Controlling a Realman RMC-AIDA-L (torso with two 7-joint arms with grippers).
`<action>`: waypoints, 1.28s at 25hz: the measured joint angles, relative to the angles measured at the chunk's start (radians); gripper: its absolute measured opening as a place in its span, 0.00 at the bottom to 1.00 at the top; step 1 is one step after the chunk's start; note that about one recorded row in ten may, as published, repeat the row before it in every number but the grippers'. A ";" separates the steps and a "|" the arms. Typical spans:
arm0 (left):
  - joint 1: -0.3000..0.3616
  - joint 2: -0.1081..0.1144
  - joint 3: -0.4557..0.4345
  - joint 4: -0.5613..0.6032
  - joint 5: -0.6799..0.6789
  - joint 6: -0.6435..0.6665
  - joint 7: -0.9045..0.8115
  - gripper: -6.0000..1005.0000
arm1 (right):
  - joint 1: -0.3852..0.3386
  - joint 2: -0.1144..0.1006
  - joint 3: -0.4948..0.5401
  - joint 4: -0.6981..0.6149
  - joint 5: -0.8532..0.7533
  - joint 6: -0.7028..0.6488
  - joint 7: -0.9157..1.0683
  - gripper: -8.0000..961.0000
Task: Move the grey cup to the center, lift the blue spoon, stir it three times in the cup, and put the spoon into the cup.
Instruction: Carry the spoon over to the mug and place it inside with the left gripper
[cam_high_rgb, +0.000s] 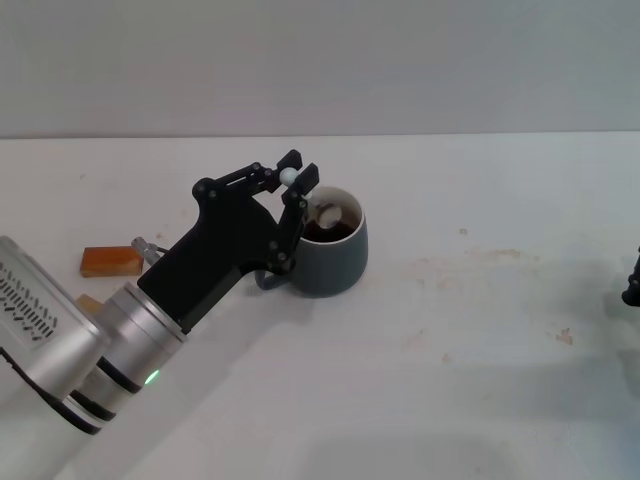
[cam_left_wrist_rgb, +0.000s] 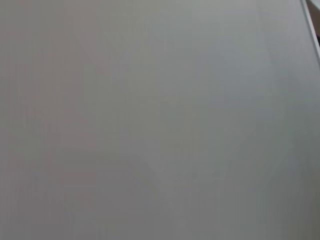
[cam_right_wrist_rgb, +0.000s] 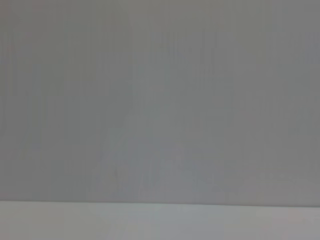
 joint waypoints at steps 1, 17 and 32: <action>-0.003 -0.001 -0.001 0.005 0.000 0.000 0.000 0.15 | 0.000 0.000 -0.001 0.000 0.000 0.000 0.000 0.01; -0.081 -0.004 -0.029 0.058 -0.002 -0.112 0.004 0.15 | -0.005 0.002 -0.007 0.006 -0.007 0.001 0.000 0.01; -0.108 -0.005 -0.068 0.069 -0.005 -0.232 0.001 0.15 | 0.002 0.000 -0.006 0.008 -0.008 -0.001 0.000 0.01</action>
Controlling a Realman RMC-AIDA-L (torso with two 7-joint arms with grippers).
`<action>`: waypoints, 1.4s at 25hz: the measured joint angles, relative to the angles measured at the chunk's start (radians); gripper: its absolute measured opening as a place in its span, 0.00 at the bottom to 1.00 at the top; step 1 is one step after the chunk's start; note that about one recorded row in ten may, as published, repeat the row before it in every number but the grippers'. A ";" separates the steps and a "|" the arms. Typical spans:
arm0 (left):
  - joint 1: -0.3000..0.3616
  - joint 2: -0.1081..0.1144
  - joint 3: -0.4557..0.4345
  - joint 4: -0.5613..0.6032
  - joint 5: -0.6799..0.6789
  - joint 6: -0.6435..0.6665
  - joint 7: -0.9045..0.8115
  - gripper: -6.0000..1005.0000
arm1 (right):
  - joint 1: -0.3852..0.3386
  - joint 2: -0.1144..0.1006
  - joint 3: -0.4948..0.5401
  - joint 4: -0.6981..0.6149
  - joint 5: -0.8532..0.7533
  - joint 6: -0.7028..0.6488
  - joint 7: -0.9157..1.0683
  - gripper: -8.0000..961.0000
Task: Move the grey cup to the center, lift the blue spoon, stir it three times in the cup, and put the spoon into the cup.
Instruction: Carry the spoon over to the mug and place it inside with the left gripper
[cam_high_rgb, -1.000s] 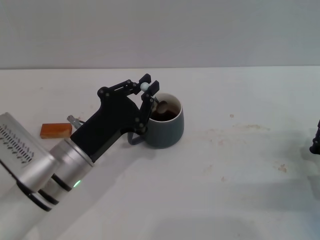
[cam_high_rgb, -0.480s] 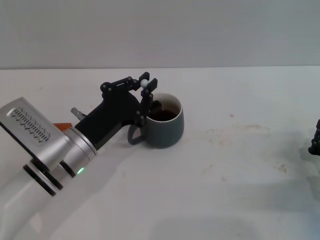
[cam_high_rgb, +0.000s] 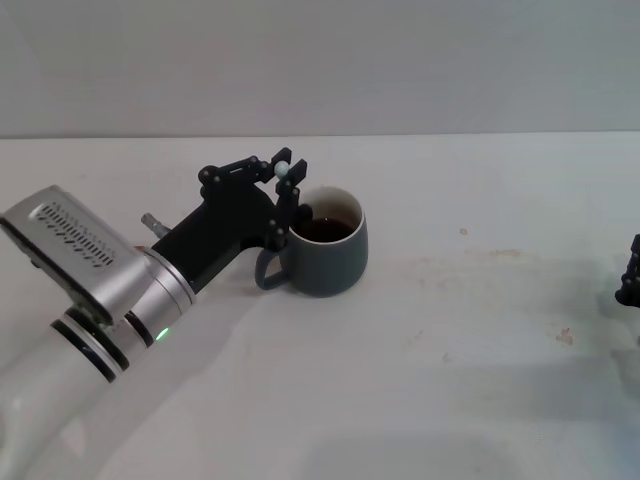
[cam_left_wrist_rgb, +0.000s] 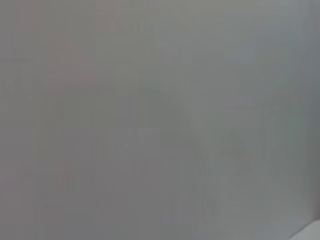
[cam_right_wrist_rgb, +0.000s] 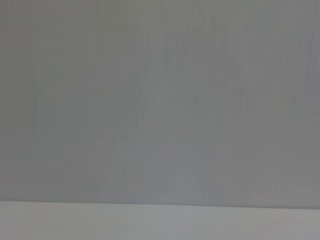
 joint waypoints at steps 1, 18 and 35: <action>-0.002 0.000 -0.001 0.000 0.000 -0.008 0.000 0.15 | 0.001 0.000 0.000 0.000 0.000 0.000 0.000 0.01; -0.031 -0.009 0.034 -0.017 0.004 -0.035 0.000 0.15 | 0.011 0.000 0.000 0.001 0.000 0.000 0.000 0.01; 0.061 0.004 0.064 -0.078 0.003 -0.028 0.005 0.15 | 0.016 0.002 -0.001 0.005 -0.001 0.000 0.000 0.01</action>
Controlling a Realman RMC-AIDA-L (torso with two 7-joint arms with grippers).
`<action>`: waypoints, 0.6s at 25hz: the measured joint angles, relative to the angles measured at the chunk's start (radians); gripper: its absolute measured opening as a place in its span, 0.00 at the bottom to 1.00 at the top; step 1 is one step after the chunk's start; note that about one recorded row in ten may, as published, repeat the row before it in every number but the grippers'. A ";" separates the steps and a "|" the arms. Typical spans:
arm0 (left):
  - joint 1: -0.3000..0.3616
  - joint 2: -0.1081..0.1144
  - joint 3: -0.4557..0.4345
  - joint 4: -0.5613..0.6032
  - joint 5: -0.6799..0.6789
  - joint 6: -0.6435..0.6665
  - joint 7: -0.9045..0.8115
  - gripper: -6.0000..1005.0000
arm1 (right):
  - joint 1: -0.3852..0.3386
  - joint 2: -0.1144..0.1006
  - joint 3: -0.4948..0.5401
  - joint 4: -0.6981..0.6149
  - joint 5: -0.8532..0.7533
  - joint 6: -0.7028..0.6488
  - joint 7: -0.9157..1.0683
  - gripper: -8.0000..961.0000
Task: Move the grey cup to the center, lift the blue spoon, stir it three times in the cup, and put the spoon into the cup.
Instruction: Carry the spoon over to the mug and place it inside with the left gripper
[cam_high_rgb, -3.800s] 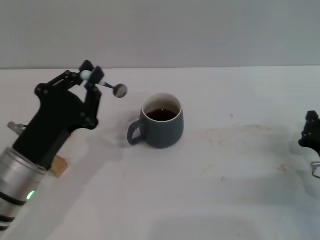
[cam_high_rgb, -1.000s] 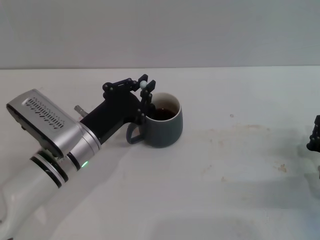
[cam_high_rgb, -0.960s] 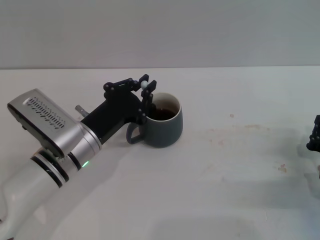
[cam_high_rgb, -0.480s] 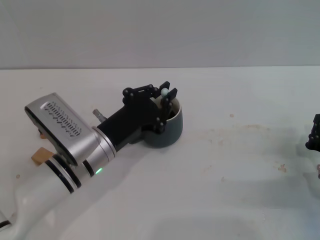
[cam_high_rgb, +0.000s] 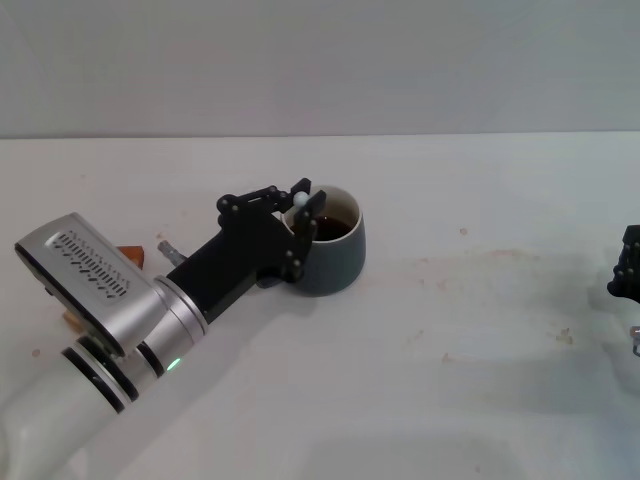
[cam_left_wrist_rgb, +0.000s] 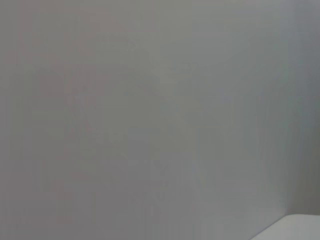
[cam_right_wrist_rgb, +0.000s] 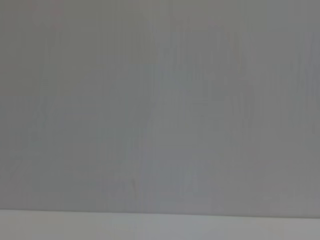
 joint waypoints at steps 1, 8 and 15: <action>0.001 0.001 -0.006 0.003 0.000 0.000 0.001 0.15 | 0.000 0.000 0.000 0.000 0.000 0.000 0.000 0.01; -0.034 0.001 -0.044 0.041 0.000 -0.001 0.005 0.16 | 0.001 0.000 -0.001 0.001 0.000 0.002 0.000 0.01; -0.089 -0.005 -0.045 0.072 0.000 -0.007 0.001 0.16 | -0.002 0.000 -0.001 0.001 0.000 0.002 0.000 0.01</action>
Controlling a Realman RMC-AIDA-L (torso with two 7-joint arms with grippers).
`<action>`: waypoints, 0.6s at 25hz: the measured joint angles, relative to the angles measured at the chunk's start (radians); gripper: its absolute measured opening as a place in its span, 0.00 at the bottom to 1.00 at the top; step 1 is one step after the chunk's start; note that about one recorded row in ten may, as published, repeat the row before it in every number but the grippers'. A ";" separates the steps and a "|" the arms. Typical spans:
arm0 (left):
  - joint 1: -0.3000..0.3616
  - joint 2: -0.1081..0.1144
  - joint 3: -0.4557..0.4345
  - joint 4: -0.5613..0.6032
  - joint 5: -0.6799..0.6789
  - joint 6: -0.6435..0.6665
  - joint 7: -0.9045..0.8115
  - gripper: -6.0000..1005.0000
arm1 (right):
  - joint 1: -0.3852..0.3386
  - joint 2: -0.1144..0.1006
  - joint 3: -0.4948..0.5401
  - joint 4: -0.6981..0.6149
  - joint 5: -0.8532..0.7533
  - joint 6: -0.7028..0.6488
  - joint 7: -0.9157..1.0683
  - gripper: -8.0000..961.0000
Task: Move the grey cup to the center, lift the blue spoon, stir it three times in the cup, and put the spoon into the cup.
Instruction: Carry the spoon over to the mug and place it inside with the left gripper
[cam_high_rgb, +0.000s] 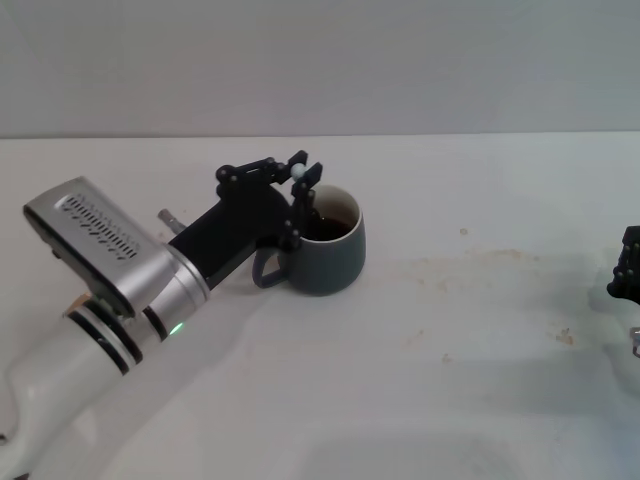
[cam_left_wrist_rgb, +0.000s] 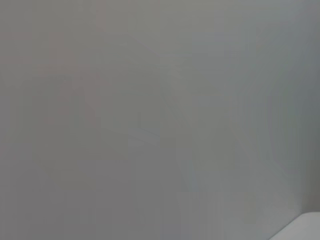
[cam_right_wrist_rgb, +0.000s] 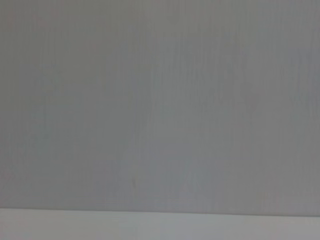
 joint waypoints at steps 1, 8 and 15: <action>-0.005 -0.001 0.003 0.000 0.000 0.000 -0.001 0.16 | 0.000 0.000 0.000 0.000 0.000 0.000 0.000 0.01; -0.007 -0.005 0.055 -0.034 0.002 0.003 -0.003 0.16 | 0.001 0.000 0.000 0.000 0.000 0.000 0.000 0.01; 0.055 0.000 0.073 -0.070 0.001 0.023 0.003 0.16 | 0.003 0.000 0.000 0.000 0.000 -0.001 0.000 0.01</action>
